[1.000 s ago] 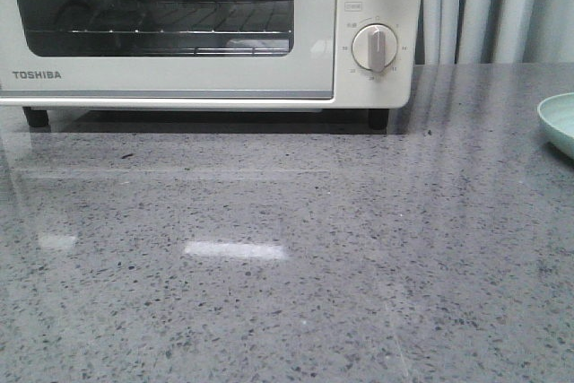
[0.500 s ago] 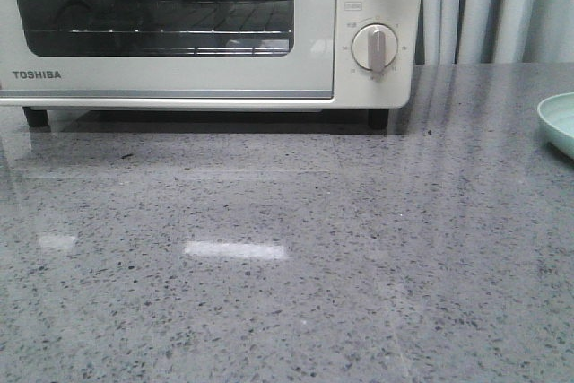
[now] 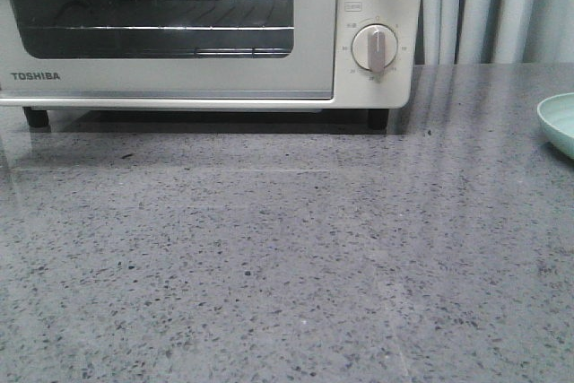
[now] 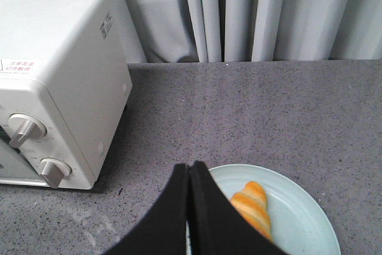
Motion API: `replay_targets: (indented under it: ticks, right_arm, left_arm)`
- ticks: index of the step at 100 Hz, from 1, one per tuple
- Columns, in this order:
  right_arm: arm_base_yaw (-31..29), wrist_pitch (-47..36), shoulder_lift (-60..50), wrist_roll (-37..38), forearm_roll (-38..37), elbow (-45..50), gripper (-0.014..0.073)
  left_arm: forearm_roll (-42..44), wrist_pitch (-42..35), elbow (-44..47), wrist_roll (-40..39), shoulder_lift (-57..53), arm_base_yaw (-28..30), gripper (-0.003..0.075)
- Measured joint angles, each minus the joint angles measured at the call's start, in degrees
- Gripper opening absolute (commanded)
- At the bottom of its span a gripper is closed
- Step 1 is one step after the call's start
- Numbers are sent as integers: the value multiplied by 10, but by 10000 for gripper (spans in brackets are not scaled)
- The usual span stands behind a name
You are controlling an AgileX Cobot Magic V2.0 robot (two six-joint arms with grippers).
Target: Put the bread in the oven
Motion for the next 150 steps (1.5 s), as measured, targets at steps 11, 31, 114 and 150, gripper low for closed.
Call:
replay_targets:
  ticks: [11, 31, 114, 150]
  right_arm:
    - [0, 3, 0, 0, 0, 0, -76]
    - [0, 47, 0, 0, 0, 0, -76]
    - [0, 112, 317, 0, -86, -1, 380]
    - [13, 125, 412, 2, -95, -21, -62]
  left_arm:
    - [0, -23, 53, -2, -25, 0, -22]
    - [41, -40, 183, -2, -103, -3, -22]
    - [65, -33, 251, -67, -577, -3, -22]
    - [63, -13, 174, -68, -636, -3, -22]
